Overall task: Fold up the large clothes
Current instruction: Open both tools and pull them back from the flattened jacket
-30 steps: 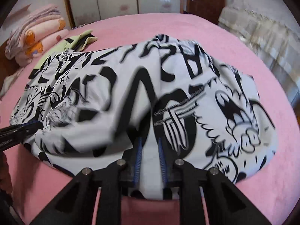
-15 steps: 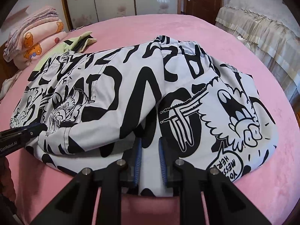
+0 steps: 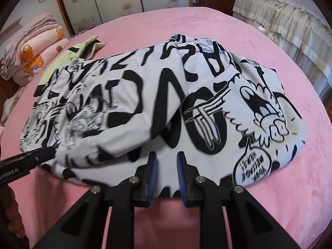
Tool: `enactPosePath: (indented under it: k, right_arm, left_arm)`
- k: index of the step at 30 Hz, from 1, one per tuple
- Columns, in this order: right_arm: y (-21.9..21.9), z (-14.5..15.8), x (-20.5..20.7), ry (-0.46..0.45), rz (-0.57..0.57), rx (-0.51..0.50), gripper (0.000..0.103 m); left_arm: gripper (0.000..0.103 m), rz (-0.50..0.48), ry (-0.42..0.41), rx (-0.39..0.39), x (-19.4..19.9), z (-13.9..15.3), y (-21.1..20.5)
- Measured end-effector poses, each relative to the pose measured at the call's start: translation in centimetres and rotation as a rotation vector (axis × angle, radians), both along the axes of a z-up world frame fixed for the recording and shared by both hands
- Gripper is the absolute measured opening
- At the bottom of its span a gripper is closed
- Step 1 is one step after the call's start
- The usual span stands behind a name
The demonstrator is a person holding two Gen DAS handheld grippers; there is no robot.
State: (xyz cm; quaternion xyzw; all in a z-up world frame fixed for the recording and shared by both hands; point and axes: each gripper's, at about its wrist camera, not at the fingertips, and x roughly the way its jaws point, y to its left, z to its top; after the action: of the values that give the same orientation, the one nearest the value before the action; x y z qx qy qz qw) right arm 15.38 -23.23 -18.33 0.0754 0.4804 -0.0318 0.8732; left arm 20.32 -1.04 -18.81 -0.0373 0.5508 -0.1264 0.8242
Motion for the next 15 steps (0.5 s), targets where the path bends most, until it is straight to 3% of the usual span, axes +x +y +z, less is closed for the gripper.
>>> enactPosePath:
  k: [15]
  right_arm:
    - [4.1, 2.4, -6.8, 0.006, 0.073, 0.005, 0.019]
  left_arm:
    - [0.053, -0.007, -0.029, 0.019, -8.2, 5.3, 3.6]
